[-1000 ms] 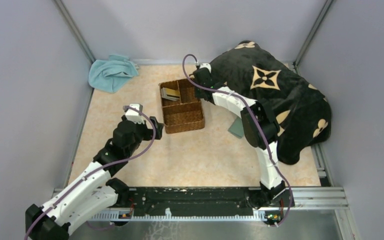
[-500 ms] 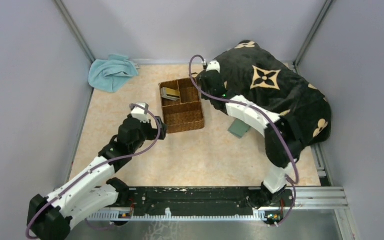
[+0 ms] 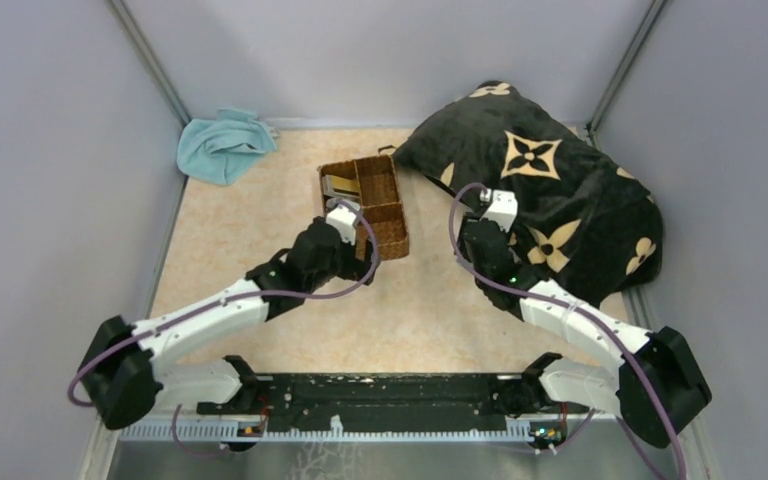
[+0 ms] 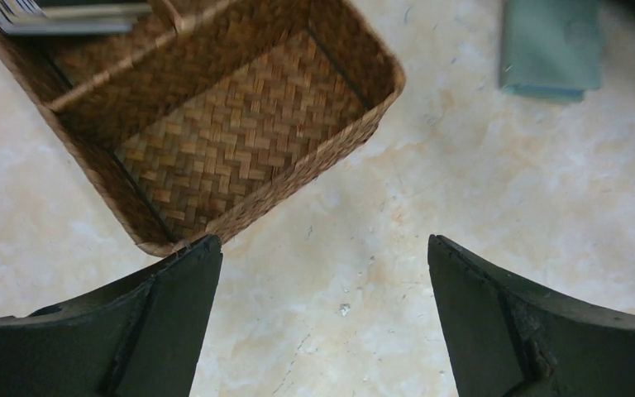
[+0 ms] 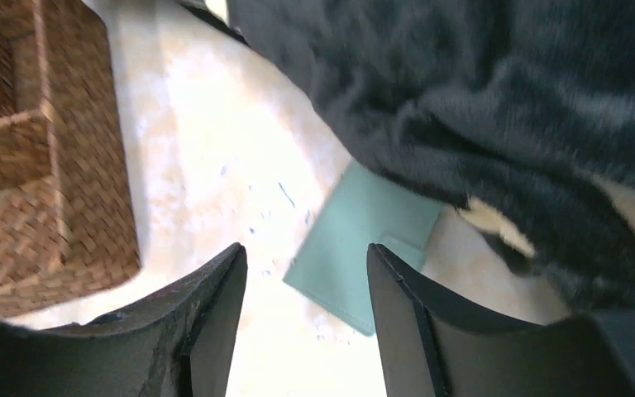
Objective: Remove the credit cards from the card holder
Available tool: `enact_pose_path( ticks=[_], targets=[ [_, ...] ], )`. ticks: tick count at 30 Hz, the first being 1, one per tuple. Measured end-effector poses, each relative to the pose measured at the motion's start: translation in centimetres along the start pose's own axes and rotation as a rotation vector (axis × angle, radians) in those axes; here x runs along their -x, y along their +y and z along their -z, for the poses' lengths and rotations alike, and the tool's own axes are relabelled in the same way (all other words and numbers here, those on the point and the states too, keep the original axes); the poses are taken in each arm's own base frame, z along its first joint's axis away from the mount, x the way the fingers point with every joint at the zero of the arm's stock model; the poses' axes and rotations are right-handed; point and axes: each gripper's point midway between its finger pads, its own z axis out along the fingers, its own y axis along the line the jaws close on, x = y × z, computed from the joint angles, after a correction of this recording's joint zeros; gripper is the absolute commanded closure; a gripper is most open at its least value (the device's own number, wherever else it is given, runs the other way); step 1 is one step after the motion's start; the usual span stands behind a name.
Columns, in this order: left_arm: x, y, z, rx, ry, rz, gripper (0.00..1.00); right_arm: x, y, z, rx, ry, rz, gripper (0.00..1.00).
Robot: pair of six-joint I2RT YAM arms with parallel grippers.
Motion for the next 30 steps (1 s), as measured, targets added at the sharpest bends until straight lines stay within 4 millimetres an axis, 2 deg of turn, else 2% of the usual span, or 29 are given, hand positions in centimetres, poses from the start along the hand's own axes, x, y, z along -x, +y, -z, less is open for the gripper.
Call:
enact_pose_path(
  ticks=[3, 5, 7, 10, 15, 20, 27, 30],
  targets=[
    [-2.5, 0.0, -1.9, 0.018, 0.095, -0.015, 0.00, -2.0, -1.0, 0.1, -0.025, 0.056, -0.047, 0.42],
    [-3.6, -0.2, -2.2, 0.013, 0.135, -0.011, 0.00, -2.6, -1.8, 0.1, -0.027, 0.074, -0.133, 0.42],
    [-3.9, -0.7, -2.2, -0.015, 0.147, 0.003, 0.00, -2.9, -3.3, 0.0, -0.049, 0.081, -0.210, 0.42],
    [-3.2, -1.9, -2.1, -0.070, 0.141, 0.021, 0.00, -3.7, -4.8, -0.5, -0.097, 0.111, -0.262, 0.42],
    [-1.6, -3.2, -1.7, -0.130, 0.098, 0.045, 0.00, -7.3, -4.9, -1.7, -0.103, 0.247, -0.270, 0.42],
    [0.0, -3.5, -1.1, -0.142, 0.022, 0.107, 0.01, -8.6, -4.6, -2.5, -0.083, 0.296, -0.311, 0.42],
    [0.4, -3.4, -0.9, -0.137, 0.007, 0.112, 0.04, -10.9, -4.1, -3.1, -0.077, 0.371, -0.311, 0.43],
    [1.1, -3.1, -0.5, -0.124, -0.021, 0.121, 0.05, -10.9, -4.2, -3.0, -0.080, 0.374, -0.316, 0.43]
  ],
)
